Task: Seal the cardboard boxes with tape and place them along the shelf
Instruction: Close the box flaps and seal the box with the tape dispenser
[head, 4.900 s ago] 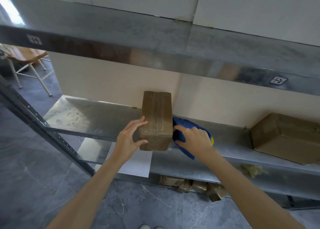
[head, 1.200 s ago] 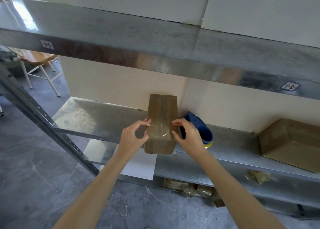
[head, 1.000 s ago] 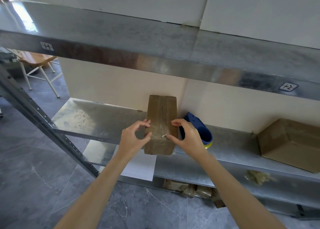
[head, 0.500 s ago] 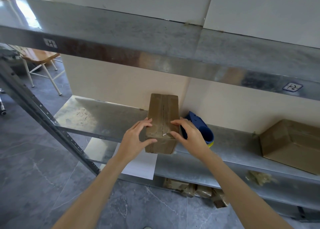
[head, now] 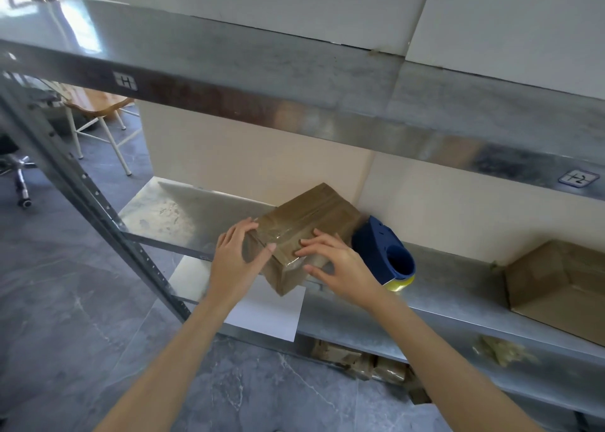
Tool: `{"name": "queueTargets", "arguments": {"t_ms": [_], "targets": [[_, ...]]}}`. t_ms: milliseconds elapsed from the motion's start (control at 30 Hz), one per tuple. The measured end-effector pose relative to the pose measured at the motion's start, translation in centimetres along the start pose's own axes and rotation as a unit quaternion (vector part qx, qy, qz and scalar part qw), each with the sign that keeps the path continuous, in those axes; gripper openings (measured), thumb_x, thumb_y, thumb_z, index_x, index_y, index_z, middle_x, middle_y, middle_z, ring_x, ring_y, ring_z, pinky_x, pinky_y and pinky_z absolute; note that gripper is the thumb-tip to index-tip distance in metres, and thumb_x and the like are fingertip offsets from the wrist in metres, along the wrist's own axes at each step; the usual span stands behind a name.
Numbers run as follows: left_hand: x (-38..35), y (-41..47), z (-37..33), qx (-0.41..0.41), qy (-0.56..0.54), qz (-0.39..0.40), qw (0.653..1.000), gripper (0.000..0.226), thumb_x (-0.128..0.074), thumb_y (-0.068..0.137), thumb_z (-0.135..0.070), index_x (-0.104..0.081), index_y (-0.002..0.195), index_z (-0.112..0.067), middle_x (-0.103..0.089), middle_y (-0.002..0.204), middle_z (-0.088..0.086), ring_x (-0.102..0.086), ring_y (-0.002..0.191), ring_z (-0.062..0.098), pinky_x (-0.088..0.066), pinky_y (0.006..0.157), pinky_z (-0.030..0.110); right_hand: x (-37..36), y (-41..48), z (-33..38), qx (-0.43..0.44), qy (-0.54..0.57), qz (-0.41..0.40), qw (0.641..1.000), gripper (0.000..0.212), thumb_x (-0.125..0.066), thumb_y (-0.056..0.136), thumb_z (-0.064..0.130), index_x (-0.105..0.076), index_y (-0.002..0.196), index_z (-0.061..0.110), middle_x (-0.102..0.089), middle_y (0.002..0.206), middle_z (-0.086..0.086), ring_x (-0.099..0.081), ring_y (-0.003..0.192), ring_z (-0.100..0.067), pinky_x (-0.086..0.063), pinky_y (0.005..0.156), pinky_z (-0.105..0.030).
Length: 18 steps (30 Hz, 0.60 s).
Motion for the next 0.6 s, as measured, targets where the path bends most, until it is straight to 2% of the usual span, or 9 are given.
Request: {"name": "queueTargets", "arguments": {"t_ms": [67,100,200,267,333,433,500,600], "targets": [[-0.7,-0.3,0.1,0.026,0.025,0.015,0.999,0.081,-0.064,0.069,-0.077,-0.043,0.136,-0.036,-0.035,0.151,-0.019,-0.033,0.131,0.006,-0.037,0.098,0.034,0.1,0.2,0.3,0.009,-0.001,0.008,1.000,0.031,-0.068,0.090,0.028,-0.067,0.122,0.027,-0.054,0.138,0.012,-0.031,0.143,-0.008,-0.018,0.121,-0.047],[-1.0,-0.3,0.0,0.029,0.023,0.020,0.999,0.089,-0.066,0.066,-0.078,-0.040,0.140,-0.034,-0.030,0.154,-0.019,-0.031,0.134,0.007,-0.035,0.100,0.034,0.5,0.3,0.3,0.016,-0.009,-0.001,1.000,0.032,-0.069,0.089,0.026,-0.067,0.121,0.026,-0.054,0.138,0.011,-0.033,0.142,-0.009,-0.020,0.120,-0.048],[-1.2,0.0,0.1,0.029,-0.024,0.025,0.999,0.089,-0.078,0.071,-0.058,-0.039,0.144,-0.028,-0.024,0.156,-0.017,-0.031,0.138,0.007,-0.032,0.107,0.031,3.2,0.9,-0.6,0.009,-0.055,-0.079,0.995,0.036,-0.072,0.088,0.019,-0.066,0.123,0.022,-0.049,0.144,0.005,-0.039,0.138,-0.016,-0.035,0.113,-0.044],[-0.8,0.5,0.4,0.022,-0.040,0.041,0.998,0.082,-0.080,0.077,-0.044,-0.040,0.146,-0.026,-0.024,0.154,-0.014,-0.034,0.138,0.007,-0.034,0.110,0.030,4.7,1.3,-2.3,-0.036,-0.067,-0.107,0.991,0.044,-0.070,0.089,0.018,-0.059,0.132,0.021,-0.039,0.152,0.001,-0.036,0.140,-0.019,-0.036,0.112,-0.038],[-0.4,1.0,0.6,0.012,-0.042,0.068,0.997,0.074,-0.078,0.082,-0.034,-0.041,0.145,-0.024,-0.027,0.150,-0.009,-0.038,0.135,0.011,-0.038,0.111,0.034,4.8,1.4,-4.2,-0.093,-0.052,-0.082,0.991,0.051,-0.068,0.091,0.022,-0.051,0.140,0.022,-0.031,0.156,0.001,-0.030,0.143,-0.018,-0.031,0.113,-0.028],[-0.3,1.9,0.9,0.026,-0.083,0.093,0.992,0.062,-0.074,0.087,-0.014,-0.044,0.141,-0.020,-0.032,0.144,-0.004,-0.042,0.131,0.014,-0.042,0.110,0.042,4.0,0.8,-5.4,-0.113,-0.021,-0.063,0.991,0.051,-0.069,0.090,0.027,-0.053,0.138,0.021,-0.035,0.152,-0.001,-0.036,0.138,-0.014,-0.028,0.105,-0.015],[-0.6,2.4,0.8,0.031,-0.098,0.088,0.991,0.058,-0.070,0.088,-0.007,-0.045,0.139,-0.019,-0.034,0.141,-0.005,-0.043,0.127,0.008,-0.044,0.108,0.040,4.1,0.0,-5.5,-0.113,-0.010,-0.096,0.989,0.044,-0.072,0.088,0.033,-0.059,0.128,0.021,-0.042,0.139,-0.001,-0.043,0.125,-0.011,-0.033,0.098,-0.013],[-1.4,3.3,0.2,0.029,-0.070,0.054,0.996,0.055,-0.069,0.091,-0.029,-0.044,0.140,-0.026,-0.032,0.137,-0.011,-0.042,0.112,-0.007,-0.038,0.096,0.017,4.7,-1.4,-5.5,-0.123,-0.022,-0.160,0.979,0.035,-0.070,0.086,0.044,-0.064,0.112,0.022,-0.045,0.117,0.005,-0.052,0.088,-0.006,-0.046,0.078,-0.016]]}}
Point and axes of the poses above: each hand's wrist, its own y-axis towards the middle knuckle, its own x-axis out of the back of the hand, z = x × y, the point moved 9 cm from there along y, towards the middle knuckle
